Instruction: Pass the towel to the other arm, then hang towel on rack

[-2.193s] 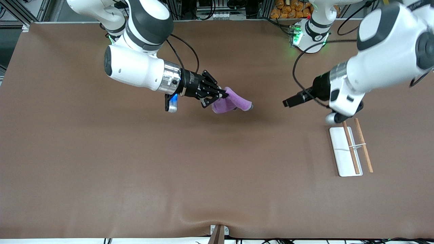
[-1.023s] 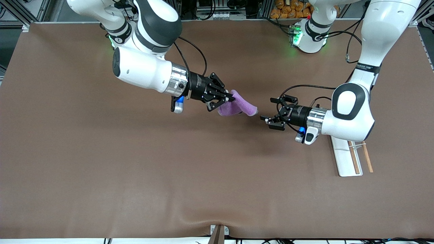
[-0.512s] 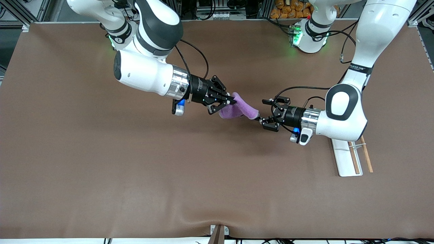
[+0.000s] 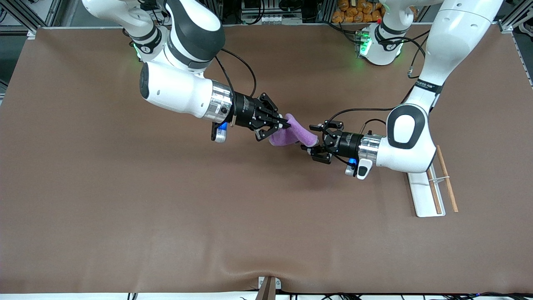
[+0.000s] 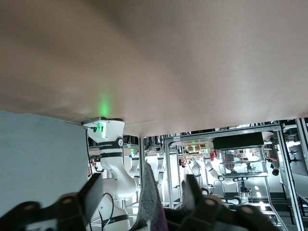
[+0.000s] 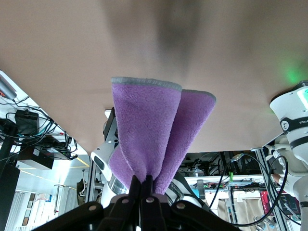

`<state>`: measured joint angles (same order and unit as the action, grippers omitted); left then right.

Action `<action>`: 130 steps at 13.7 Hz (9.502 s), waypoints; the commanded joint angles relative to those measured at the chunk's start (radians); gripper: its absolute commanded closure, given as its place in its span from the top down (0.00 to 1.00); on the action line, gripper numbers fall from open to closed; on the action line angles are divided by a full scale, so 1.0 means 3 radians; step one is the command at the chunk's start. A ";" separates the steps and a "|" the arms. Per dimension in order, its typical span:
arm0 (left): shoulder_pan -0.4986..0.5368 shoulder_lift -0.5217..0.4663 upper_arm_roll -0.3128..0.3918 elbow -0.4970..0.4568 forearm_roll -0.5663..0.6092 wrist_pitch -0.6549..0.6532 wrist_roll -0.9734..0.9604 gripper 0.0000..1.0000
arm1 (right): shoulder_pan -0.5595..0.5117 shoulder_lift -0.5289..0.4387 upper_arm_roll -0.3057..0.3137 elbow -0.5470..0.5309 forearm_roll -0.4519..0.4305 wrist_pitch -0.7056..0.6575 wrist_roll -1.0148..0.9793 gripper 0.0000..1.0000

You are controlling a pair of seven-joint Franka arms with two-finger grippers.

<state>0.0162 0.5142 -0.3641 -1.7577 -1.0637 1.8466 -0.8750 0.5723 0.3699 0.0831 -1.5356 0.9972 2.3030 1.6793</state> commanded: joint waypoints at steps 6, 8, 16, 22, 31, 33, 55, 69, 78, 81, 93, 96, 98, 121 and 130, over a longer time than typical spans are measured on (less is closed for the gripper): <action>0.0017 -0.0103 -0.0029 0.0020 -0.0075 -0.0085 -0.0305 0.39 | 0.0030 0.0050 -0.0021 0.0098 0.0061 -0.0012 0.0058 0.00; 0.0038 -0.0129 -0.0029 0.0025 -0.0075 -0.0127 -0.0305 0.31 | 0.0025 0.0050 -0.0021 0.0098 0.0061 -0.0012 0.0058 0.00; 0.0058 -0.0134 -0.0019 0.0025 -0.0034 -0.0132 -0.0330 0.00 | 0.0010 0.0045 -0.0021 0.0098 0.0056 -0.0027 0.0058 0.28; 0.0426 -0.0221 0.0032 0.0362 0.0671 -0.0703 -0.0499 0.00 | 0.0015 0.0040 -0.0026 0.0092 0.0041 -0.0052 0.0073 1.00; 0.0534 -0.0200 -0.0003 0.0914 0.2745 -0.1282 -0.0290 0.00 | -0.0255 -0.0123 -0.0047 0.0103 -0.0403 -0.0828 0.0027 1.00; 0.0554 -0.0221 0.0002 0.0950 0.3079 -0.1282 0.0097 0.00 | -0.0409 -0.0190 -0.0047 0.0143 -0.0628 -0.1257 -0.0069 1.00; 0.0964 0.0285 0.0324 0.1487 0.3765 -0.1150 0.2743 0.00 | -0.1360 -0.0900 -0.0052 0.0037 -0.3677 -0.3423 -0.4824 1.00; 0.1127 0.0403 0.0303 0.1497 0.3796 -0.0873 0.2947 0.00 | -0.2245 -0.1688 -0.0175 -0.1029 -0.3242 -0.2235 -0.6121 1.00; 0.1316 0.0423 0.0319 0.1656 0.3801 -0.0690 0.3386 0.00 | -0.1907 -0.1499 -0.0165 -0.0516 -0.3278 -0.2257 -0.5721 1.00; 0.1428 0.0556 0.0334 0.1651 0.3796 -0.0460 0.3668 0.00 | -0.1923 -0.1377 -0.0170 -0.0333 -0.3288 -0.2267 -0.5710 1.00; 0.1347 0.0643 0.0334 0.1630 0.3796 -0.0255 0.3658 0.08 | -0.1933 -0.1325 -0.0180 -0.0230 -0.3273 -0.2302 -0.5700 1.00; 0.1291 0.0613 0.0329 0.1630 0.3801 -0.0254 0.3653 1.00 | -0.1943 -0.1325 -0.0180 -0.0219 -0.3268 -0.2302 -0.5705 1.00; 0.1352 0.0526 0.0324 0.1630 0.3806 -0.0305 0.3704 1.00 | -0.1933 -0.1325 -0.0180 -0.0230 -0.3268 -0.2308 -0.5700 1.00; 0.1260 -0.0685 -0.0156 0.1503 0.3627 -0.1067 0.3230 1.00 | -0.2000 -0.1325 -0.0185 -0.0235 -0.3258 -0.2405 -0.5695 1.00; 0.1144 -0.1360 -0.0418 0.1196 0.3704 -0.1062 0.2441 1.00 | -0.2005 -0.1325 -0.0185 -0.0235 -0.3258 -0.2405 -0.5695 1.00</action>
<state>0.3825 0.1737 -0.5065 -1.3438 0.0283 1.5236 -0.1265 -0.0209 -0.0399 0.0205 -1.6315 0.0156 1.5970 -0.0445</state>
